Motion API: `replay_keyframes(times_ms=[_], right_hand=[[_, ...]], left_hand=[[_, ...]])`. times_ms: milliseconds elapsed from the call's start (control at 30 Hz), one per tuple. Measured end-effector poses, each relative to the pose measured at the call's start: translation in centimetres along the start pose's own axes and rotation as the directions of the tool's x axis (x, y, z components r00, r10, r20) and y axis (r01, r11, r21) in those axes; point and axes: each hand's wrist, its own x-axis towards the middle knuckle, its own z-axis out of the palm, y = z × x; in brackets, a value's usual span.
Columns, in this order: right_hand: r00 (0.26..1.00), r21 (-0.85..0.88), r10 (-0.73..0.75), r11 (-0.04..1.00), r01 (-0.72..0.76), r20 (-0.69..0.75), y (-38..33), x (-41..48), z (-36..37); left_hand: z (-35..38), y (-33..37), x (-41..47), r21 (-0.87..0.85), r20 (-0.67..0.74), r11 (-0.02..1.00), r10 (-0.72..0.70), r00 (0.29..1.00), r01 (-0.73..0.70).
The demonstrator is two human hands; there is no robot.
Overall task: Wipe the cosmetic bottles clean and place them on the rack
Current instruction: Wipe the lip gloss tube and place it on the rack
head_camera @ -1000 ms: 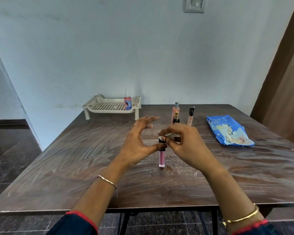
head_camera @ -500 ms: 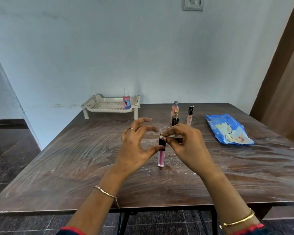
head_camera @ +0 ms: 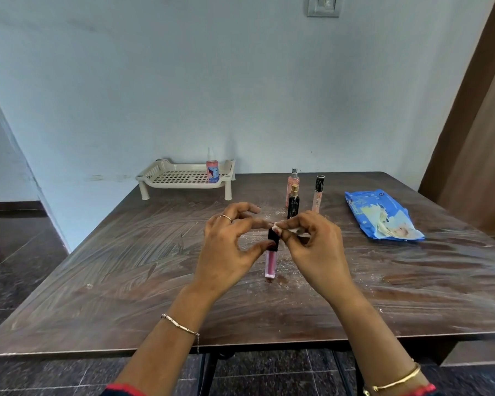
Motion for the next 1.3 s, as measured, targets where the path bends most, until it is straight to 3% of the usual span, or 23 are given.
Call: replay_keyframes(times_ms=[167,333,467,633,767,1067,1167,1300], right_hand=[[0.971,0.169,0.223,0.957,-0.234,0.082,0.8,-0.6,0.2],[0.888,0.029,0.370,0.920,-0.391,0.273,2.9,-2.1,0.8],[0.874,-0.034,0.403,0.912,-0.410,0.273,3.3,-2.4,1.0],[0.908,0.203,0.366,0.891,-0.405,0.204,0.9,-0.6,0.2],[0.948,0.333,0.286,0.888,-0.317,0.140,-0.5,-0.1,0.0],[0.892,0.131,0.376,0.900,-0.416,0.252,2.1,-2.5,1.2],[0.887,-0.040,0.376,0.924,-0.380,0.267,2.5,-2.3,1.3],[0.893,-0.115,0.357,0.934,-0.338,0.275,2.5,-2.2,1.4]], left_hand=[[-0.7,0.0,0.5,0.047,0.046,0.998,0.033,0.998,-0.035],[-1.4,-0.1,1.6,0.132,0.097,0.986,0.093,0.991,-0.105],[-1.6,0.1,2.1,0.179,0.123,0.972,0.128,0.984,-0.149],[-1.9,0.5,2.2,0.204,0.130,0.967,0.126,0.983,-0.151],[-1.9,0.4,2.1,0.227,0.126,0.961,0.134,0.983,-0.160],[-1.9,0.5,1.8,0.173,0.127,0.969,0.153,0.980,-0.174],[-1.6,0.5,1.7,0.172,0.125,0.971,0.144,0.982,-0.164],[-1.1,1.2,1.5,0.209,0.056,0.969,0.124,0.991,-0.134]])
